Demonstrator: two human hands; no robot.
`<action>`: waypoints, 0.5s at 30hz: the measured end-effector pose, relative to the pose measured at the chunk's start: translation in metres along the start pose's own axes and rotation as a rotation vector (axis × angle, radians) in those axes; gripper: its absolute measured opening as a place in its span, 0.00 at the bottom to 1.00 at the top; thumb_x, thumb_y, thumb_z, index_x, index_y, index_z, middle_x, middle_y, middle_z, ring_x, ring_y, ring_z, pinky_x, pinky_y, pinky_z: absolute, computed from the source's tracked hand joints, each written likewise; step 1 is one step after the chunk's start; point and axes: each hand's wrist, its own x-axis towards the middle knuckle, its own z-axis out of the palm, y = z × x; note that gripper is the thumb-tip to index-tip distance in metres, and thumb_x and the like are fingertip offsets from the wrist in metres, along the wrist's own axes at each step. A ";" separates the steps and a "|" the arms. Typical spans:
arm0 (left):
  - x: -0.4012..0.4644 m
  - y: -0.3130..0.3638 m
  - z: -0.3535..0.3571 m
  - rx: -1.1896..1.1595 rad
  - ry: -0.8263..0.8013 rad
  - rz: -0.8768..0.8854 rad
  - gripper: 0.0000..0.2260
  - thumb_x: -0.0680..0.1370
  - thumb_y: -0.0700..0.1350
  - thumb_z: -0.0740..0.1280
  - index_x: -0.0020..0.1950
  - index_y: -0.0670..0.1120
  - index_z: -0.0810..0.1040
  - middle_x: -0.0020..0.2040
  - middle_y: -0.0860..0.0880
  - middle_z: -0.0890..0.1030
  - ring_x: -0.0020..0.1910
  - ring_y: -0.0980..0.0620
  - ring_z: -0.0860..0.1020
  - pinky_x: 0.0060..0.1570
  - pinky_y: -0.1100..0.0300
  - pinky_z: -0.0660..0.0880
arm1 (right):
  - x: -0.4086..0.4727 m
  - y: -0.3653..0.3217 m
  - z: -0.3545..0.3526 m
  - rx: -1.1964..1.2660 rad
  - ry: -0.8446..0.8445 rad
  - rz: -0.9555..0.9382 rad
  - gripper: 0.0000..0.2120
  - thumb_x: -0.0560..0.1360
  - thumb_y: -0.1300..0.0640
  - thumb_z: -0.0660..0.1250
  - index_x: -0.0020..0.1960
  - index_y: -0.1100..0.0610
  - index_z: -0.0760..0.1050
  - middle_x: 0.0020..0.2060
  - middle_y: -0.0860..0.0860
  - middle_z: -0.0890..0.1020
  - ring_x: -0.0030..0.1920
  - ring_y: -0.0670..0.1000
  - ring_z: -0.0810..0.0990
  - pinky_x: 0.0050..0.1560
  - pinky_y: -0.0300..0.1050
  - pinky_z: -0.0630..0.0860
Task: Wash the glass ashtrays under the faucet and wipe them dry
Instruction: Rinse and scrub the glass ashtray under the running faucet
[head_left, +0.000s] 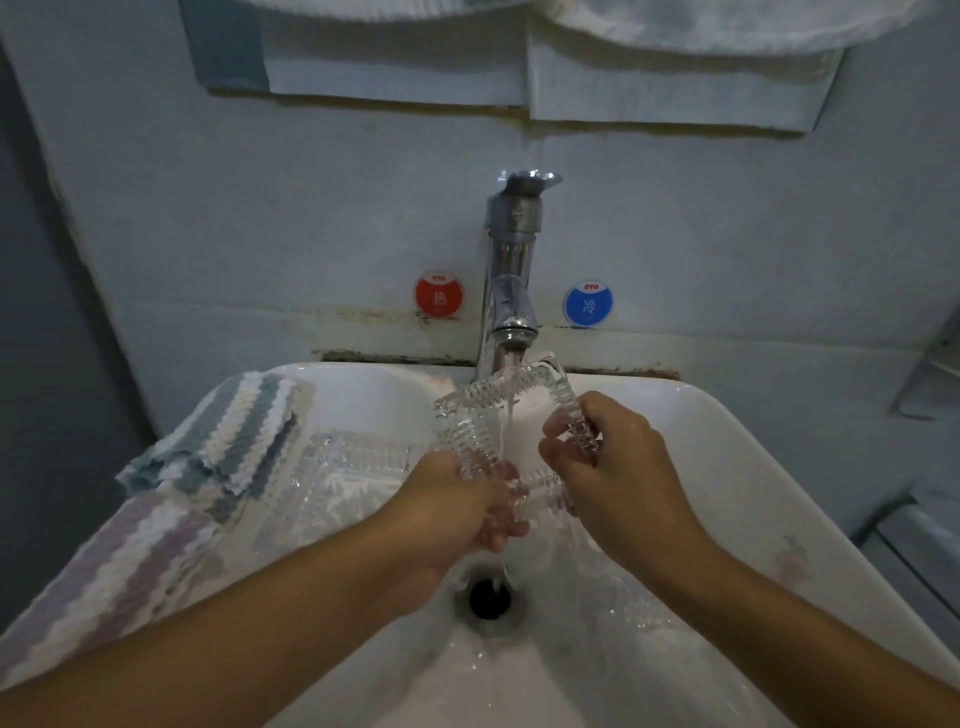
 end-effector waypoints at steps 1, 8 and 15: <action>0.000 -0.001 0.000 0.019 0.010 0.008 0.06 0.80 0.34 0.65 0.56 0.34 0.79 0.39 0.41 0.81 0.32 0.49 0.80 0.30 0.59 0.72 | 0.000 0.001 0.000 0.003 0.002 0.009 0.07 0.78 0.61 0.70 0.47 0.50 0.76 0.42 0.45 0.81 0.42 0.46 0.81 0.46 0.49 0.83; -0.005 0.002 0.000 0.106 0.036 0.039 0.08 0.80 0.45 0.69 0.48 0.40 0.80 0.29 0.47 0.76 0.25 0.54 0.72 0.24 0.63 0.68 | -0.002 0.004 0.001 0.131 -0.057 0.116 0.01 0.80 0.60 0.67 0.49 0.55 0.76 0.41 0.53 0.81 0.33 0.48 0.80 0.27 0.31 0.72; -0.007 0.007 0.002 0.153 0.127 0.066 0.18 0.84 0.49 0.60 0.48 0.35 0.78 0.32 0.41 0.81 0.22 0.49 0.75 0.19 0.63 0.67 | -0.003 0.002 0.002 0.116 -0.073 0.165 0.07 0.82 0.58 0.63 0.46 0.57 0.76 0.36 0.55 0.81 0.25 0.46 0.79 0.27 0.39 0.71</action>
